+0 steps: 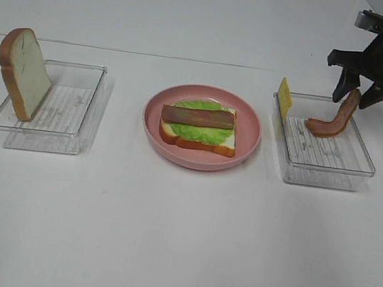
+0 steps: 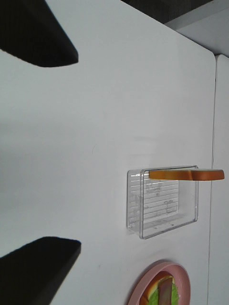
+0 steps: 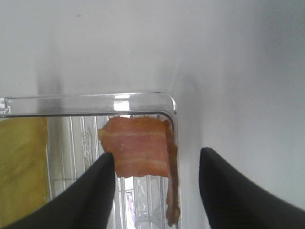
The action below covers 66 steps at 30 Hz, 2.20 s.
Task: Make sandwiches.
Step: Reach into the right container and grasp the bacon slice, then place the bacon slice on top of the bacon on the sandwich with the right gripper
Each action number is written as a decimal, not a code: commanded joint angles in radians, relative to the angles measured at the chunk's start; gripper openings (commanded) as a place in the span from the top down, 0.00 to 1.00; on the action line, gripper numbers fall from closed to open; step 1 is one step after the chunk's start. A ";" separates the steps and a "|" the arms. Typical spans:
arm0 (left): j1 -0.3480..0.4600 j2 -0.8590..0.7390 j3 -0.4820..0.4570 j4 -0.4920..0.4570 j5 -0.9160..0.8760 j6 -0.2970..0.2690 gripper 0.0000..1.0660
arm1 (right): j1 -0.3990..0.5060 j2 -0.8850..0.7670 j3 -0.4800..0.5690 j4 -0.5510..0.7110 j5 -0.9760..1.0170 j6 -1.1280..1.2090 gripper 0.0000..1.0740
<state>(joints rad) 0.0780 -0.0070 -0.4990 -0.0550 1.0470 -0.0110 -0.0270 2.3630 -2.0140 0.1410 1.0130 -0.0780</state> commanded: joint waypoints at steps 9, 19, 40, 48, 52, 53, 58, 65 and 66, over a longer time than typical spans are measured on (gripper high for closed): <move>0.004 -0.016 0.000 -0.006 -0.014 0.003 0.17 | -0.001 0.001 -0.005 -0.005 -0.001 -0.014 0.53; 0.004 -0.016 0.000 -0.006 -0.014 0.003 0.17 | -0.001 0.001 -0.005 -0.033 0.009 0.013 1.00; 0.004 -0.016 0.000 -0.006 -0.014 0.003 0.17 | -0.001 -0.260 -0.005 -0.046 0.075 0.049 1.00; 0.004 -0.016 0.000 -0.007 -0.014 0.003 0.17 | 0.011 -0.397 -0.005 0.122 0.075 0.078 1.00; 0.004 -0.016 0.000 -0.007 -0.014 0.003 0.17 | 0.054 -0.411 -0.005 0.169 0.070 0.066 1.00; 0.004 -0.016 0.000 -0.008 -0.014 0.003 0.17 | 0.094 -0.410 -0.005 0.181 0.064 0.065 1.00; 0.004 -0.016 0.000 -0.008 -0.014 0.003 0.17 | 0.200 -0.400 -0.005 0.187 0.025 0.065 1.00; 0.004 -0.016 0.000 -0.008 -0.014 0.003 0.17 | 0.378 -0.335 -0.004 0.230 -0.058 0.065 1.00; 0.004 -0.016 0.000 -0.008 -0.014 0.003 0.17 | 0.412 -0.312 -0.004 0.233 -0.072 0.065 1.00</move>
<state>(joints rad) 0.0780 -0.0070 -0.4990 -0.0590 1.0470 -0.0110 0.3490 2.0220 -2.0140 0.3630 0.9650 -0.0090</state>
